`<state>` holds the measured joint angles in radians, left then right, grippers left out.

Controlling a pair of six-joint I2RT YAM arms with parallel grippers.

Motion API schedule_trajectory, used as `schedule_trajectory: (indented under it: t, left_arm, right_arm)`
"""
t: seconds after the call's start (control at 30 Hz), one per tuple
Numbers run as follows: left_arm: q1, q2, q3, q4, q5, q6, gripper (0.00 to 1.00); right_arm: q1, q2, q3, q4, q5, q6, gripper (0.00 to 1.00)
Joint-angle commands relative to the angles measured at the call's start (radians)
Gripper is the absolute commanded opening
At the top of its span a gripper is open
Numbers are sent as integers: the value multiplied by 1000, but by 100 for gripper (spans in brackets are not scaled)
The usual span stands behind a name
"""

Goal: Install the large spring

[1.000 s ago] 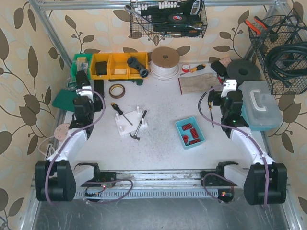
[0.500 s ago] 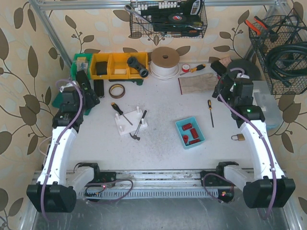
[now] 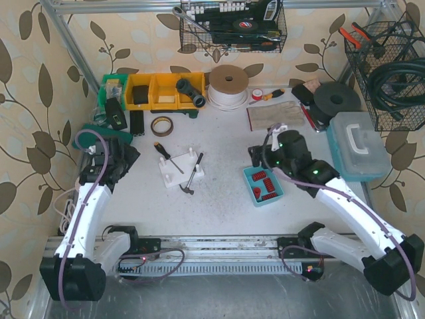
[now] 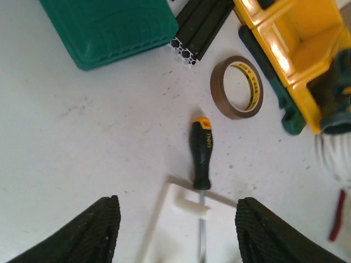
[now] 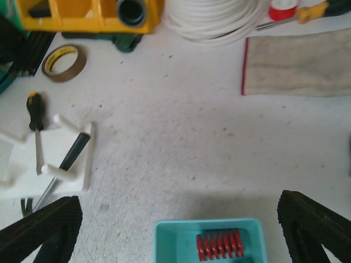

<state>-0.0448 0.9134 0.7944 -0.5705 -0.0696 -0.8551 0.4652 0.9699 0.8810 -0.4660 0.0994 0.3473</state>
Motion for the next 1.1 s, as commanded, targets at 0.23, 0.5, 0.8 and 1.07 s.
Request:
schedule_trajectory:
  t: [0.23,0.5,0.8,1.07]
  left_arm:
    - [8,282,96,-8,116,-265,50]
    - [7,504,248,-41,152,-266,47]
    - [0,715,340,-11,222,-233,55]
    - [-45,845,416,5,249,-223,55]
  right_arm:
    - [287,70,-157,295,196,-151,99]
    - [322,90,-198,348,265,-141,99]
    - [342,71,-208,345,356,-141,99]
    - [347,88,-204,342,370,-143,99]
